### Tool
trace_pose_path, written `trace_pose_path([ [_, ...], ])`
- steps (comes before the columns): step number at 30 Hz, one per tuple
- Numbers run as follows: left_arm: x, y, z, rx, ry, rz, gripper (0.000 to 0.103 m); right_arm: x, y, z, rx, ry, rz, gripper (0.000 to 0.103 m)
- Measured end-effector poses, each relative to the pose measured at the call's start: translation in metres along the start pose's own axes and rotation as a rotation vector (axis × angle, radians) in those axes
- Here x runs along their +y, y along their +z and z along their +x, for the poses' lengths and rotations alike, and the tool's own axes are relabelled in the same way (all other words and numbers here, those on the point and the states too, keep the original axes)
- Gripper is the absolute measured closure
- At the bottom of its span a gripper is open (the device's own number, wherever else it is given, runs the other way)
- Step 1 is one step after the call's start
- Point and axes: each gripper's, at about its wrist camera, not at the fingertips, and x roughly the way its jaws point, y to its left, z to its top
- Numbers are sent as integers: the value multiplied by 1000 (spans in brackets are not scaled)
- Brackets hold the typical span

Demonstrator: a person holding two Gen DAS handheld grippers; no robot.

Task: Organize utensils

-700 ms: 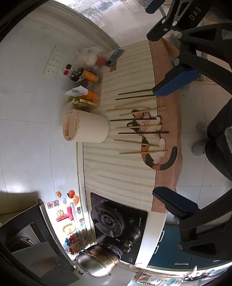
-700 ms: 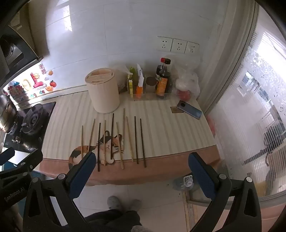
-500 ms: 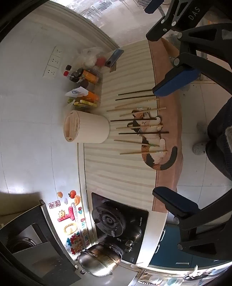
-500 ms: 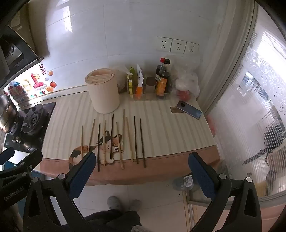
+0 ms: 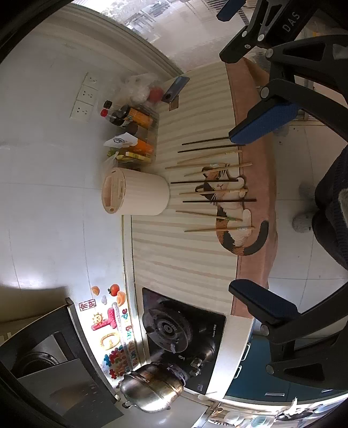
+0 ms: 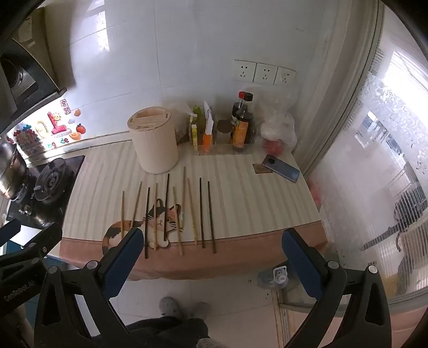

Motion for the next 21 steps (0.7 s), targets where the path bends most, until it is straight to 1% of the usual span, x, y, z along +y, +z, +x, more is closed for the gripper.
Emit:
trace_pose_path([
  [21, -5, 0, -7, -19, 1, 4, 0, -5, -3, -6, -24, 0, -5, 0],
])
